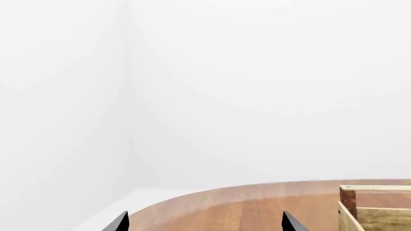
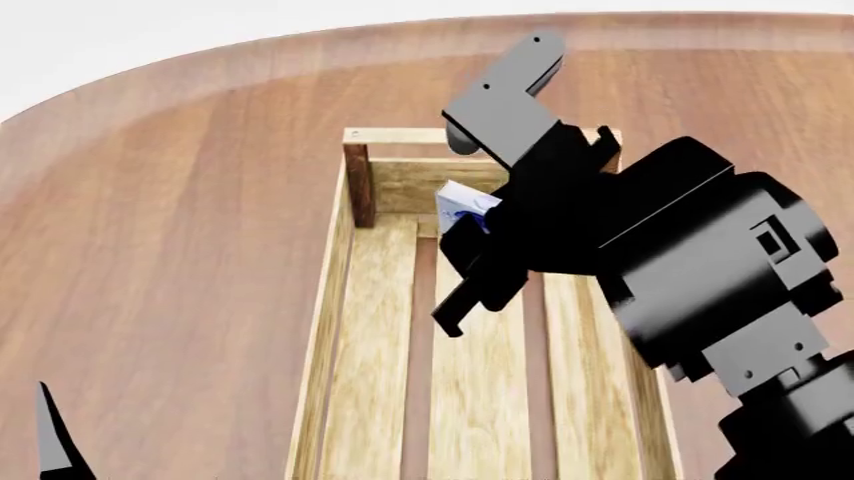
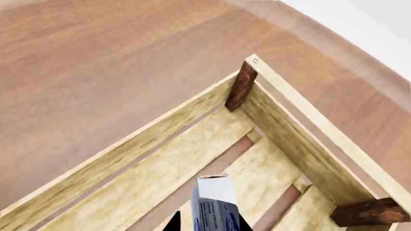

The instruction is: Pick up the cream cheese and put it in the tray.

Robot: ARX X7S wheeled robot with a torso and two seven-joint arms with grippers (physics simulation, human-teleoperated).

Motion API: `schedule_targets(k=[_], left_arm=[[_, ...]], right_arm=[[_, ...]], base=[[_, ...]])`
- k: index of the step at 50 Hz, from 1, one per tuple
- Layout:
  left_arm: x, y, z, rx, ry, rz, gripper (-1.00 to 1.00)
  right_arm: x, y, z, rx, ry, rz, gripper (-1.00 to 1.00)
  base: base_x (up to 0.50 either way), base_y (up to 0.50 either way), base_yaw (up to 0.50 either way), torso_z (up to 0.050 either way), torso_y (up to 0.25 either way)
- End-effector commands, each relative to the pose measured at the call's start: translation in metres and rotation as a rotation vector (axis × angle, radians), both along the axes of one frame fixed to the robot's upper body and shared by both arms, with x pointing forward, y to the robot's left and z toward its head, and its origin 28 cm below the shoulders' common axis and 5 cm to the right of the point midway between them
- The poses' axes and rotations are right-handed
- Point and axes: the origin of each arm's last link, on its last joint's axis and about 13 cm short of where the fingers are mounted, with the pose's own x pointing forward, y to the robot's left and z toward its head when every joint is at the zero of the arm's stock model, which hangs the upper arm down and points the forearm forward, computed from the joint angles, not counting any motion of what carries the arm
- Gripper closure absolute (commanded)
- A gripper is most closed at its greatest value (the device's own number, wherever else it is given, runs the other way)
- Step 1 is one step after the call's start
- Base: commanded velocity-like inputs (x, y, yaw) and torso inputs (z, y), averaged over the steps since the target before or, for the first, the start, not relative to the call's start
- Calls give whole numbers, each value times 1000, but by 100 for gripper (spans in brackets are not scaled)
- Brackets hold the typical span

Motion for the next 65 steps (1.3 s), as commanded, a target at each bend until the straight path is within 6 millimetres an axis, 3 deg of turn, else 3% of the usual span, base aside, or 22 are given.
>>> schedule_targets(k=[1, 65], left_arm=[[0, 0, 0, -1, -4, 4, -100], [0, -1, -2, 7, -8, 15, -100]], right_arm=[[2, 0, -3, -23, 91, 113, 100], [1, 12, -8, -103, 82, 140, 100]], base=[[0, 0, 0, 0, -84], [0, 0, 0, 0, -80]])
